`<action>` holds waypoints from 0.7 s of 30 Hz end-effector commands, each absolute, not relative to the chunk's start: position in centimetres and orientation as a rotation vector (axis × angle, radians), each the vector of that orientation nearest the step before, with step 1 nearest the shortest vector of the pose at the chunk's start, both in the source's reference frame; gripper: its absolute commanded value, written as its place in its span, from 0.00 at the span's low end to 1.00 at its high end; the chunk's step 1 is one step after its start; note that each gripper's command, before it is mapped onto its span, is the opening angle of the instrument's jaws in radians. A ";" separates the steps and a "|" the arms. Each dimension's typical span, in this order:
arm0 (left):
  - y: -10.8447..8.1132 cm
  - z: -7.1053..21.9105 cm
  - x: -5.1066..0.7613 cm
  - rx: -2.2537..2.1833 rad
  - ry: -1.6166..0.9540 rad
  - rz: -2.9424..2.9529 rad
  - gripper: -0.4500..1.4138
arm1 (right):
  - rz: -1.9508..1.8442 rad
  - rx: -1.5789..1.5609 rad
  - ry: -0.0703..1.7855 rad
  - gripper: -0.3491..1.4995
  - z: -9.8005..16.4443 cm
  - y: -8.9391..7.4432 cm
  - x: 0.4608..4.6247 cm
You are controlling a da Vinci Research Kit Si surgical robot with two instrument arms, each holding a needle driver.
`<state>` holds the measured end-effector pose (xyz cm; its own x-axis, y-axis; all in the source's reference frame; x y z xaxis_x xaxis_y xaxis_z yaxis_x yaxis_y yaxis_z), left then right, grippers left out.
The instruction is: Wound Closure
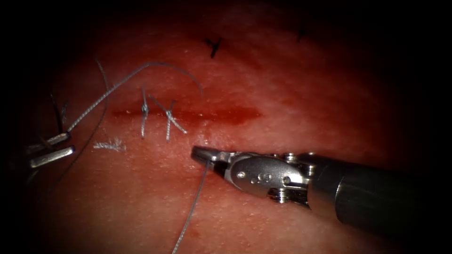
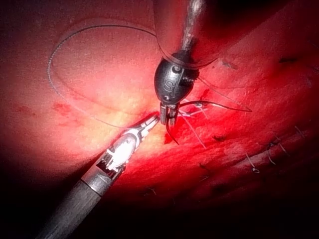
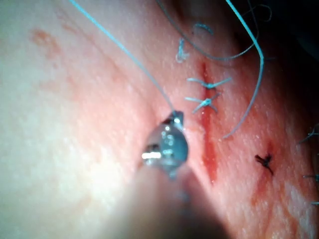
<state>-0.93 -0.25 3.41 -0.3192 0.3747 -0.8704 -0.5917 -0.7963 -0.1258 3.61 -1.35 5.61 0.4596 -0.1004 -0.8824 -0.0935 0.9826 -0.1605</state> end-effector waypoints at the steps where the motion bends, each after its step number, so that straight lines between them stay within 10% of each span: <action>1: -0.2 3.5 -0.99 -1.330 0.290 2.135 0.00 | -0.005 -0.197 1.123 0.00 5.5 -1.5 3.64; 16: -0.2 3.5 -1.01 -1.326 0.289 2.140 0.00 | -0.084 -0.127 1.231 0.00 3.9 -2.7 3.78; 17: -0.2 3.5 -1.01 -1.326 0.289 2.140 0.00 | -0.077 -0.125 1.228 0.08 3.9 -2.6 3.79; 19: -0.2 3.5 -1.01 -1.328 0.288 2.140 0.00 | -0.037 -0.116 1.211 0.69 4.0 -2.5 3.78; 21: -0.2 3.5 -1.01 -1.328 0.288 2.140 0.00 | -0.002 -0.123 1.190 0.79 4.1 -2.4 3.73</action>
